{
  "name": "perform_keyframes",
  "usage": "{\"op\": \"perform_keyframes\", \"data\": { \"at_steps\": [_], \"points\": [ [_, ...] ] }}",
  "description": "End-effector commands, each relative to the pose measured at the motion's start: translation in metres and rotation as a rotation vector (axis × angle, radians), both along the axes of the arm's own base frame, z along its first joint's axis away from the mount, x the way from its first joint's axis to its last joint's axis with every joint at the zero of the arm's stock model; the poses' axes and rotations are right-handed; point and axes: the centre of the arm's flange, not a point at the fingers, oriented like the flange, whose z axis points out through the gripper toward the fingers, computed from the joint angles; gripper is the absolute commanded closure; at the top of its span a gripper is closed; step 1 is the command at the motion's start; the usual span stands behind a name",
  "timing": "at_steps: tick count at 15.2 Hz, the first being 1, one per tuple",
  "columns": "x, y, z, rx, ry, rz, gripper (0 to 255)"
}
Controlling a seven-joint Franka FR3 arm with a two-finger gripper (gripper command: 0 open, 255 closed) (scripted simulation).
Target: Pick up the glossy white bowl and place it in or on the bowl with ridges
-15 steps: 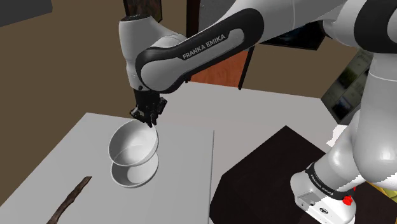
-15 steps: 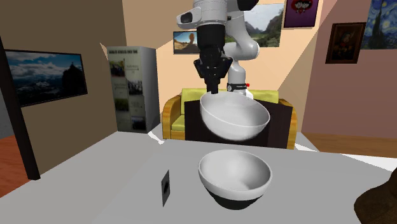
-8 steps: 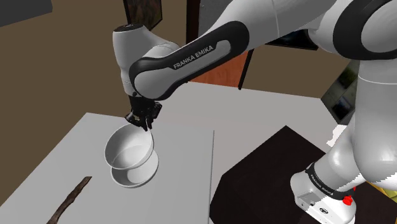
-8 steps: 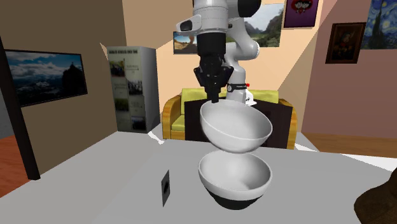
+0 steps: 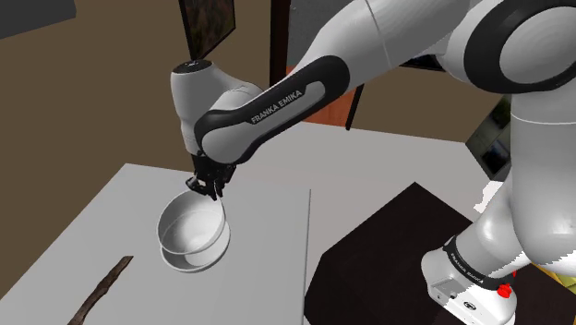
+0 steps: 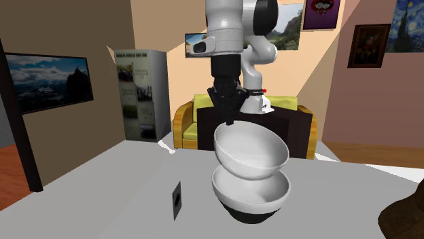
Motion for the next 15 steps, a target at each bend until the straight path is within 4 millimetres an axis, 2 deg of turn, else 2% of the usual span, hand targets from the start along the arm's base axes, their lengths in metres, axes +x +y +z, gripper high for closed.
{"op": "perform_keyframes", "data": {
  "at_steps": [1,9,15],
  "points": [
    [0.001,0.000,-0.011,0.001,-0.001,0.000,255],
    [0.001,0.000,-0.053,0.001,-0.001,0.000,255],
    [0.001,0.000,-0.053,0.001,-0.001,0.000,255]
  ]
}}
